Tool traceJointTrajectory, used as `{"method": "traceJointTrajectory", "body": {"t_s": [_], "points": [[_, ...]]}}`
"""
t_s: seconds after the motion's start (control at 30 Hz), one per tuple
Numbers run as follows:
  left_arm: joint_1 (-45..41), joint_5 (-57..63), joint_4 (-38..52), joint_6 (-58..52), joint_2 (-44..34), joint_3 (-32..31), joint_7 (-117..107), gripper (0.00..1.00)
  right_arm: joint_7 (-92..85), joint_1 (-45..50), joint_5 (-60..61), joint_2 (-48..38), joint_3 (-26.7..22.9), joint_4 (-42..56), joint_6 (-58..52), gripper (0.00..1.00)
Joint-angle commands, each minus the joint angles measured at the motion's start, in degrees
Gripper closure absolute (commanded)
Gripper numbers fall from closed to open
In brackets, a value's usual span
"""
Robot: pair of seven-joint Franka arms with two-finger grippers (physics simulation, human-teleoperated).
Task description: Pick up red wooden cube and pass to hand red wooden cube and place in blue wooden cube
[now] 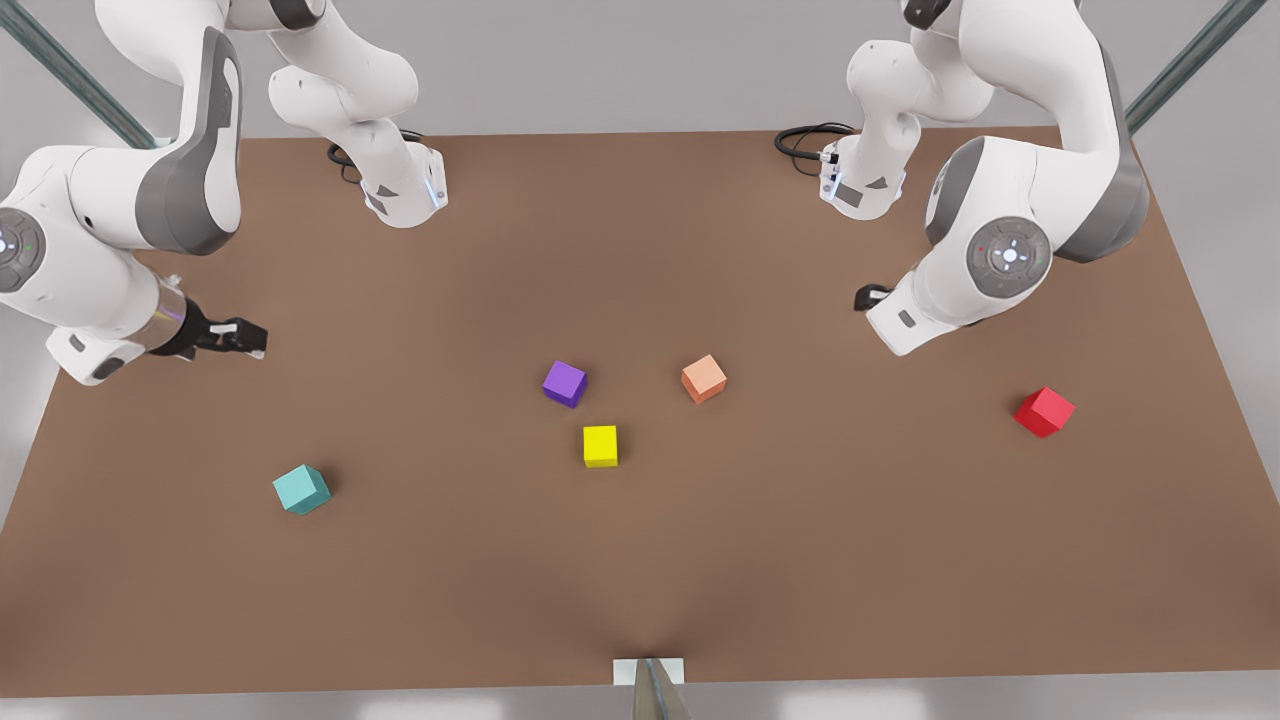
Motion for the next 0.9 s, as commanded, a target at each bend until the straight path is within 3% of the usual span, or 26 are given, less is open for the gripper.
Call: {"method": "traceJointTrajectory", "body": {"t_s": [0.0, 0.07, 0.17, 0.23, 0.43, 0.57, 0.87], "points": [[0.0, -0.3, 0.0, 2.4, -0.1, 0.0, 1.4, 0.0, -1.7, -0.1, 0.3, -0.1, 0.0, 0.0, 2.7, 0.0], [0.2, -0.3, 0.0, 2.7, 1.1, 0.3, 2.6, 0.0, -1.7, -0.1, 0.4, 0.0, -0.1, 0.0, 2.7, 0.0], [5.0, -0.4, -0.6, 16.8, 10.7, 0.4, 21.2, 0.0, -1.7, -0.1, 0.9, 0.2, -0.1, -0.1, 3.1, 0.0], [7.5, -0.4, -8.2, 30.4, 11.8, 3.7, 37.8, 0.0, -1.7, -0.1, 0.9, 0.2, -0.1, -0.2, 3.2, 0.0], [14.9, -0.6, -22.4, 53.9, 14.8, 7.8, 65.1, 0.0, -1.7, -0.1, 0.8, 0.1, -0.1, -0.4, 3.0, 0.0], [20.7, -0.6, -23.5, 58.7, 16.7, 9.8, 82.1, 0.0, -1.7, -0.1, 0.7, -0.5, -0.1, -0.3, 2.5, 0.0], [30.8, -0.6, -26.3, 61.5, 17.5, 9.8, 95.3, 0.0, -1.7, 0.0, 0.7, -0.8, -0.1, -0.5, 2.3, 0.0]]}}
